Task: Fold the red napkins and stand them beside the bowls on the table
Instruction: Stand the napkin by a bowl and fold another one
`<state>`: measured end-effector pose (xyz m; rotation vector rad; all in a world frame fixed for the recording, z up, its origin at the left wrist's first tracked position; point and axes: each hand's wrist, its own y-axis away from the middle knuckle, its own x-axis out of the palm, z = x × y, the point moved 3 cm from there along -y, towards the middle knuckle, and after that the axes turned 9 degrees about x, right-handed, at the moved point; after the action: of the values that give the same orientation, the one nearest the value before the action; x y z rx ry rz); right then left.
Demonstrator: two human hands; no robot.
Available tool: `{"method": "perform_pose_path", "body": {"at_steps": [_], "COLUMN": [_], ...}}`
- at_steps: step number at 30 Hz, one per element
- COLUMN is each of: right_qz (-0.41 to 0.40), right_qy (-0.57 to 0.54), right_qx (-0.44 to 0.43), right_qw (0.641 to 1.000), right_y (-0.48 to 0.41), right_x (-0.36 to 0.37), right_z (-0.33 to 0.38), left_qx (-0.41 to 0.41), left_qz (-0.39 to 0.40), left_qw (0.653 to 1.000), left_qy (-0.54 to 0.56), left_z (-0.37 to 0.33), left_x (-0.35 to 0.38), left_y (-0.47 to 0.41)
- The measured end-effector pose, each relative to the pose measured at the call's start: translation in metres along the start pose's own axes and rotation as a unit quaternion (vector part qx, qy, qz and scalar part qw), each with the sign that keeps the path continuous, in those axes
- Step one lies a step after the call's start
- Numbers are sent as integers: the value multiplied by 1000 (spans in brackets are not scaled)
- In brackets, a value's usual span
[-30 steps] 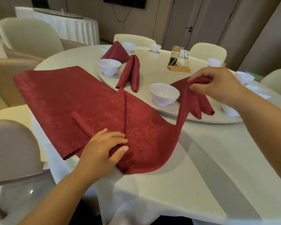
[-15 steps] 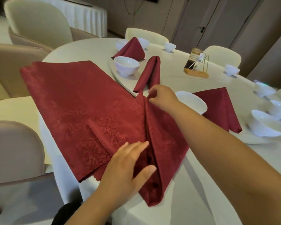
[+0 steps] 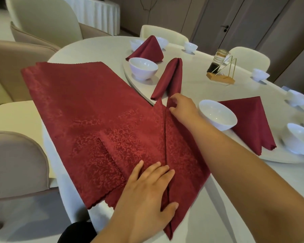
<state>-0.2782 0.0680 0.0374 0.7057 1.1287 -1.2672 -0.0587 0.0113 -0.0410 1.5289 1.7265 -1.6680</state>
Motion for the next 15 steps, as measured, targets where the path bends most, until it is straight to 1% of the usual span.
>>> {"method": "perform_pose_path", "body": {"at_steps": [6,11,15], "right_qz": [-11,5,-52], "right_qy": [-77,-92,-138], "right_qx": [-22,-25,-57], "right_qw": [997,995,987], "right_y": [-2,2,38], "right_x": [5,5,-19], "right_z": [0,0,-9], "left_qx": [0,-8,-10], "left_qz": [0,31,44], "left_qw": [1000,999,999], "left_qy": [-4,-20,-29], "left_z": [-1,-1,-2], "left_x": [1,0,0], "left_y": [-2,-3,-4]}}
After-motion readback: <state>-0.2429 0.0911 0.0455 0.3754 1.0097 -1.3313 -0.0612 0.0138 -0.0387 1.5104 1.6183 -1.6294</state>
